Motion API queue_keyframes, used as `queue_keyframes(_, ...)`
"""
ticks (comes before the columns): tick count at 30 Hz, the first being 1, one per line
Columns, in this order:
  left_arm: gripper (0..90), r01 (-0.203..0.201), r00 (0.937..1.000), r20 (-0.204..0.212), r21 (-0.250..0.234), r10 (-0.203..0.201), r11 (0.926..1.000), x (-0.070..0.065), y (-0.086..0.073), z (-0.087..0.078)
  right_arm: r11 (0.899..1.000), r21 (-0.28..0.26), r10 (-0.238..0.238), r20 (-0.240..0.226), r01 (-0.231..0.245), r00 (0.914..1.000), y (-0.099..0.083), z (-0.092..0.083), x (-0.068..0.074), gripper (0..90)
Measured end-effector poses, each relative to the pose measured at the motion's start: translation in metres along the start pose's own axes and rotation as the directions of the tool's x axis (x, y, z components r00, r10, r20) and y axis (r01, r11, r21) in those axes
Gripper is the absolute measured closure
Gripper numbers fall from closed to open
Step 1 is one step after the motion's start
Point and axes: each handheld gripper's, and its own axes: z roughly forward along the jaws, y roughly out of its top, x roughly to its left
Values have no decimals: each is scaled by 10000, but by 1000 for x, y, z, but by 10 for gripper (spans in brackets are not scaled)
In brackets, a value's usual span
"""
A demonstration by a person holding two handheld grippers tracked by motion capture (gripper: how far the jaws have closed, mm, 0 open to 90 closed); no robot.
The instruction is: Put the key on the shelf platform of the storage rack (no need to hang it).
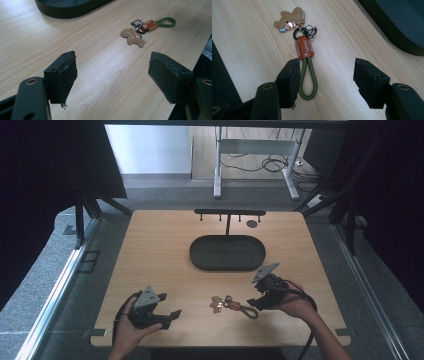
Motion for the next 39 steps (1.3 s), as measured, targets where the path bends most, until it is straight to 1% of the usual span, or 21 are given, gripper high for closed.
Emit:
queue_keyframes(1,232,3,10000,14,3,-3,10000,0,0,0,10000,88,24,-30,-23,10000,1,2,0,397)
queue_keyframes(2,232,6,10000,27,11,-6,10000,0,0,1,9995,302,-37,-64,39,10000,4,7,0,410)
queue_keyframes(4,232,11,10000,37,44,-11,10000,1,-1,2,9992,385,-50,-84,53,10000,4,8,0,411)
queue_keyframes(6,232,11,10000,42,59,-11,10000,1,-1,2,9982,595,-96,-144,104,9999,7,15,0,418)
queue_keyframes(10,232,-20,10000,78,17,20,10000,0,0,2,9951,934,-285,-408,322,9988,13,29,3,424)
queue_keyframes(12,232,-27,10000,81,6,27,10000,0,0,1,9943,1009,-294,-446,338,9986,15,31,4,423)
queue_keyframes(18,232,2,10000,73,-37,-1,10000,0,0,-1,9885,1340,-599,-750,696,9954,22,47,9,430)
queue_keyframes(21,231,3,10000,97,-18,-3,10000,0,0,-1,9840,1513,-802,-961,942,9921,26,57,13,437)
queue_keyframes(26,231,35,10000,73,-61,-35,10000,1,0,-3,9781,1754,-954,-1018,1122,9902,29,64,14,446)
queue_keyframes(28,231,30,10000,73,-70,-30,10000,1,0,-3,9769,1763,-1031,-1061,1207,9890,30,66,14,451)
queue_keyframes(31,231,36,10000,59,-76,-36,10000,1,0,-3,9761,1812,-1002,-1126,1196,9886,31,68,15,457)
queue_keyframes(34,231,32,10000,59,-72,-31,10000,1,0,-3,9714,1977,-1092,-1191,1313,9869,33,72,16,465)
queue_keyframes(35,231,34,10000,70,-79,-34,10000,1,0,-3,9683,2095,-1116,-1235,1359,9860,34,74,17,475)
queue_keyframes(36,231,28,10000,64,-81,-28,10000,1,0,-4,9683,2095,-1116,-1235,1359,9860,34,74,17,475)
queue_keyframes(39,231,41,10000,45,-112,-40,9999,2,0,-5,9643,2201,-1226,-1227,1475,9848,35,77,18,487)
